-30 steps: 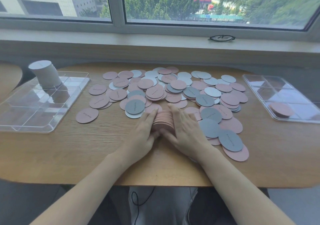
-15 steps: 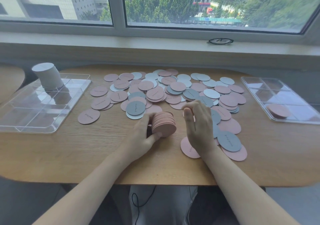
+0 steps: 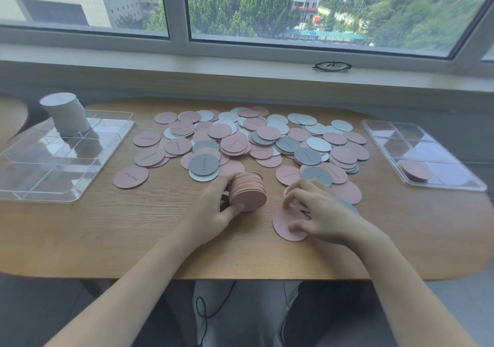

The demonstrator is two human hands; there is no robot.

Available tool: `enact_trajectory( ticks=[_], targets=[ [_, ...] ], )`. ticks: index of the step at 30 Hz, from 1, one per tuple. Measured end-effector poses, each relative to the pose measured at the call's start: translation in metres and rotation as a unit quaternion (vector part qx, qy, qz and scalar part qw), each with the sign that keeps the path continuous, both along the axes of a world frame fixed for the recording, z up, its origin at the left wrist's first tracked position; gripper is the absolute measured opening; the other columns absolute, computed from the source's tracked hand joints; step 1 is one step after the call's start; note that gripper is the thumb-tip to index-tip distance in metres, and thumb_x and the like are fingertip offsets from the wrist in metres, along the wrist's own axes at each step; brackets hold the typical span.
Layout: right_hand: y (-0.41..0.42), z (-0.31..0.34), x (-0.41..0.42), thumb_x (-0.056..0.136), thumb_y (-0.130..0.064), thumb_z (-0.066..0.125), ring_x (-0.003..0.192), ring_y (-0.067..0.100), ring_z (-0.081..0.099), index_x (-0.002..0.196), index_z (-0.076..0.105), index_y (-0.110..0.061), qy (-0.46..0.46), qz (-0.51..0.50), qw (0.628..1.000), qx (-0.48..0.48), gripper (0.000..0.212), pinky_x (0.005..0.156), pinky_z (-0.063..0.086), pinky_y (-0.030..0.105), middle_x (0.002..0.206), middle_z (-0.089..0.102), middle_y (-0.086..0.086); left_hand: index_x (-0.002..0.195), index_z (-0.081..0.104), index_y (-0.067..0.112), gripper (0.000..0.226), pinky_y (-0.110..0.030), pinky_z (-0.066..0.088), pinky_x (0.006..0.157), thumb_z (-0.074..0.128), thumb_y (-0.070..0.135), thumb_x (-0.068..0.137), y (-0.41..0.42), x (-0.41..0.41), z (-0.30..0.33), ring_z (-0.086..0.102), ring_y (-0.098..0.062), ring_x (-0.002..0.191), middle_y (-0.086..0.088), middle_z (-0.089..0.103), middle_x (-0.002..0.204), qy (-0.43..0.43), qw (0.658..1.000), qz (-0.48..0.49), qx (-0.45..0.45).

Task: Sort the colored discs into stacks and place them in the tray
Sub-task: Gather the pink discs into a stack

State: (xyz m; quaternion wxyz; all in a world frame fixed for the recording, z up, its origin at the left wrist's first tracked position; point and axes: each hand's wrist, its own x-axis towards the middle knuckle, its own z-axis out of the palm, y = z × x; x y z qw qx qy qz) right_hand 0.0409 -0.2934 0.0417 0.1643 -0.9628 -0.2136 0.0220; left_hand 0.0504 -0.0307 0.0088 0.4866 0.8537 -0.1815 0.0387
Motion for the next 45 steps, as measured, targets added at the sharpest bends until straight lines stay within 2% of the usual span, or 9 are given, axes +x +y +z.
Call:
enact_trajectory(
  ticks=[5, 10, 15, 18, 22, 27, 35, 42, 45],
  targets=[
    [0.011, -0.001, 0.004, 0.08, -0.013, 0.075, 0.088, 0.013, 0.055, 0.085, 0.054, -0.024, -0.049, -0.126, 0.976, 0.172, 0.025, 0.08, 0.045, 0.035, 0.086, 0.061, -0.011, 0.146, 0.042, 0.029, 0.063, -0.032, 0.05, 0.101, 0.069, 0.013, 0.091, 0.002, 0.002, -0.004, 0.056, -0.006, 0.118, 0.011, 0.056, 0.131, 0.014, 1.0, -0.01, -0.002],
    [0.03, -0.005, 0.01, 0.083, -0.013, 0.077, 0.08, -0.002, 0.06, 0.09, 0.059, -0.022, -0.151, -0.208, 0.926, 0.276, 0.021, 0.069, 0.046, 0.017, 0.081, 0.062, -0.016, 0.149, 0.038, 0.031, 0.067, -0.031, 0.048, 0.104, 0.067, 0.011, 0.093, 0.003, 0.004, -0.007, 0.052, -0.006, 0.123, 0.01, 0.053, 0.136, 0.032, 0.999, -0.026, -0.002],
    [0.05, -0.015, 0.017, 0.093, -0.009, 0.064, 0.093, 0.004, 0.067, 0.102, 0.064, -0.027, -0.063, -0.163, 0.906, 0.386, 0.02, 0.086, 0.056, 0.04, 0.1, 0.07, -0.01, 0.151, 0.035, 0.026, 0.069, -0.029, 0.047, 0.105, 0.066, 0.007, 0.093, -0.001, 0.002, -0.004, 0.049, -0.007, 0.125, 0.009, 0.047, 0.137, 0.013, 0.999, -0.033, 0.011],
    [0.057, -0.017, 0.016, 0.101, -0.028, 0.054, 0.104, -0.002, 0.062, 0.122, 0.062, -0.031, 0.031, -0.078, 0.909, 0.408, 0.023, 0.099, 0.05, 0.037, 0.113, 0.064, -0.024, 0.157, 0.025, 0.019, 0.074, -0.028, 0.036, 0.115, 0.063, 0.011, 0.094, -0.002, 0.003, -0.007, 0.037, -0.007, 0.135, 0.008, 0.039, 0.145, -0.02, 0.998, -0.017, 0.059],
    [0.064, -0.031, 0.01, 0.094, -0.059, 0.042, 0.14, 0.003, 0.034, 0.154, 0.027, -0.026, 0.043, 0.0, 0.959, 0.279, 0.07, 0.117, 0.027, 0.026, 0.153, 0.038, -0.008, 0.159, 0.005, 0.014, 0.079, 0.0, -0.005, 0.107, 0.056, 0.028, 0.1, -0.006, 0.003, -0.011, 0.012, -0.006, 0.146, 0.002, 0.021, 0.162, -0.047, 0.989, 0.005, 0.138],
    [0.067, -0.037, 0.015, 0.091, -0.067, 0.035, 0.146, 0.019, 0.022, 0.158, 0.005, -0.022, -0.051, -0.027, 0.988, 0.144, 0.086, 0.118, 0.017, 0.034, 0.16, 0.024, 0.0, 0.159, 0.01, 0.022, 0.085, -0.021, 0.015, 0.119, 0.046, 0.059, 0.091, -0.006, 0.004, -0.011, 0.022, -0.009, 0.146, 0.005, 0.025, 0.16, -0.059, 0.989, -0.022, 0.135],
    [0.024, -0.029, 0.014, 0.078, -0.073, 0.051, 0.114, 0.025, 0.044, 0.133, 0.051, -0.023, -0.137, -0.124, 0.982, 0.034, 0.074, 0.095, 0.035, 0.041, 0.123, 0.045, 0.0, 0.153, 0.028, 0.027, 0.074, -0.02, 0.036, 0.108, 0.068, 0.02, 0.092, -0.003, 0.001, -0.007, 0.044, -0.003, 0.128, 0.011, 0.042, 0.145, -0.027, 0.997, -0.017, 0.064],
    [-0.012, -0.017, 0.014, 0.082, -0.063, 0.065, 0.117, 0.02, 0.04, 0.127, 0.055, -0.025, -0.074, -0.137, 0.986, -0.054, 0.059, 0.098, 0.037, 0.034, 0.12, 0.046, -0.002, 0.153, 0.029, 0.029, 0.074, -0.019, 0.036, 0.108, 0.07, 0.019, 0.092, -0.002, 0.003, -0.007, 0.044, -0.001, 0.128, 0.013, 0.043, 0.144, -0.014, 0.998, -0.019, 0.054],
    [-0.011, -0.017, 0.013, 0.086, -0.06, 0.061, 0.111, 0.018, 0.046, 0.12, 0.058, -0.026, -0.1, -0.125, 0.984, -0.076, 0.048, 0.082, 0.046, 0.033, 0.115, 0.048, -0.003, 0.153, 0.029, 0.028, 0.074, -0.012, 0.032, 0.106, 0.069, 0.018, 0.092, -0.002, 0.002, -0.006, 0.043, -0.001, 0.128, 0.012, 0.045, 0.143, -0.013, 0.998, -0.016, 0.056]
  ],
)
